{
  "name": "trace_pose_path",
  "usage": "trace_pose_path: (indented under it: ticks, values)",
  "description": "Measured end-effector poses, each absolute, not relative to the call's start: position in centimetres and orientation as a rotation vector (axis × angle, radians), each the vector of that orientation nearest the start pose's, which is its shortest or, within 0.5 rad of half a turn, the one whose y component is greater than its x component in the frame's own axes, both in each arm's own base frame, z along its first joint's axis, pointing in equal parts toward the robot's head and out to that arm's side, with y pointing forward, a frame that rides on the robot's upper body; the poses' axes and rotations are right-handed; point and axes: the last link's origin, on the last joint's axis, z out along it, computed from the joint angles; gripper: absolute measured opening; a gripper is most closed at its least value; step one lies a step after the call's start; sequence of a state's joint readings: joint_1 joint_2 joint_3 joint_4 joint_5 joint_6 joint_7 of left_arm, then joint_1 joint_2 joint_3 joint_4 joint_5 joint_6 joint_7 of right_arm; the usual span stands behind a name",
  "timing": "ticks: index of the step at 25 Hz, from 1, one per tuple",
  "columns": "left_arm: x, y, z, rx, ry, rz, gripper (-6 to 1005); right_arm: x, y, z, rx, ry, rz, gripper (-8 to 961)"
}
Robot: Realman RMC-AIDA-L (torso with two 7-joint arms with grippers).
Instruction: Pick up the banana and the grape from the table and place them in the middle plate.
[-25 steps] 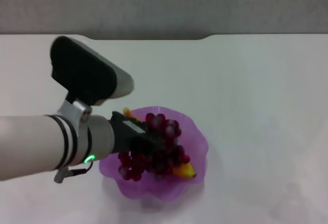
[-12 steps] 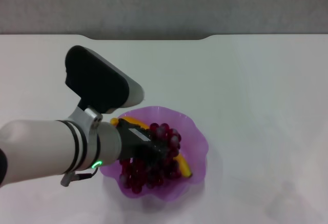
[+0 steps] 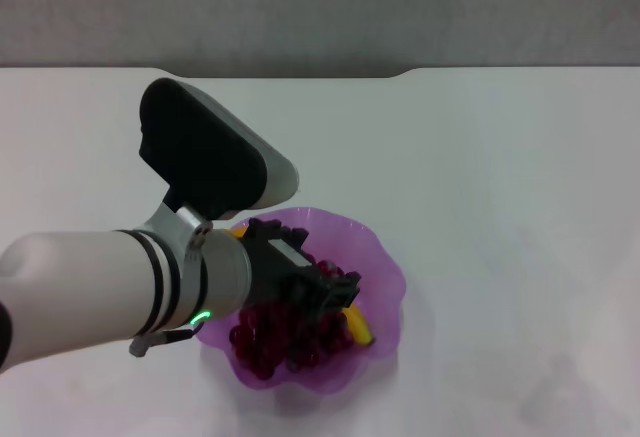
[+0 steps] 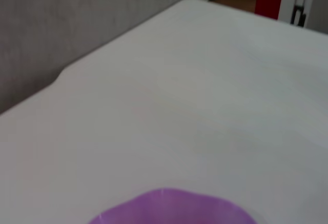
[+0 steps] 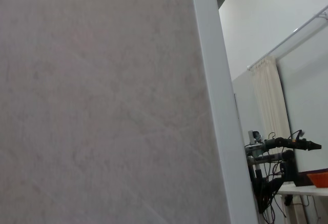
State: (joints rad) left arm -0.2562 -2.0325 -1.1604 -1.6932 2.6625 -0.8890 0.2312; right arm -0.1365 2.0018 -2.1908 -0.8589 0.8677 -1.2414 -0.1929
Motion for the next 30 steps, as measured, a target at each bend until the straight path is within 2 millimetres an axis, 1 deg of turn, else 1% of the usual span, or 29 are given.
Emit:
trace_pose_path:
  ticks: [2,8,12,15,16,17,21,30]
  values:
    - [-12.9,30.6,-5.0,-2.446,-0.6,-0.045,690,33.2,22.2,3.5,-1.194,0.515,0.72,5]
    - [-12.2,30.2,-4.6,-2.452,-0.557,-0.074,805,33.2,22.2,3.6,-1.193,0.515,0.719,5]
    - [-11.4,30.1,-3.9,-2.425,-0.488,-0.152,802,33.2,22.2,3.5,-1.194,0.515,0.72,5]
    - [-10.7,29.8,-2.9,-2.369,-0.435,-0.262,798,33.2,22.2,3.5,-1.193,0.515,0.719,5]
    - [-10.3,29.6,-2.3,-2.332,-0.402,-0.333,797,33.2,22.1,3.5,-1.193,0.516,0.718,5]
    - [-10.3,29.6,-2.3,-2.332,-0.402,-0.333,796,33.2,22.1,3.5,-1.193,0.516,0.717,5]
    - [-10.1,29.3,-1.5,-2.289,-0.369,-0.444,791,33.3,22.0,3.6,-1.193,0.517,0.713,5]
    - [-10.2,29.3,-1.1,-2.281,-0.373,-0.48,791,33.3,22.1,3.6,-1.192,0.515,0.714,5]
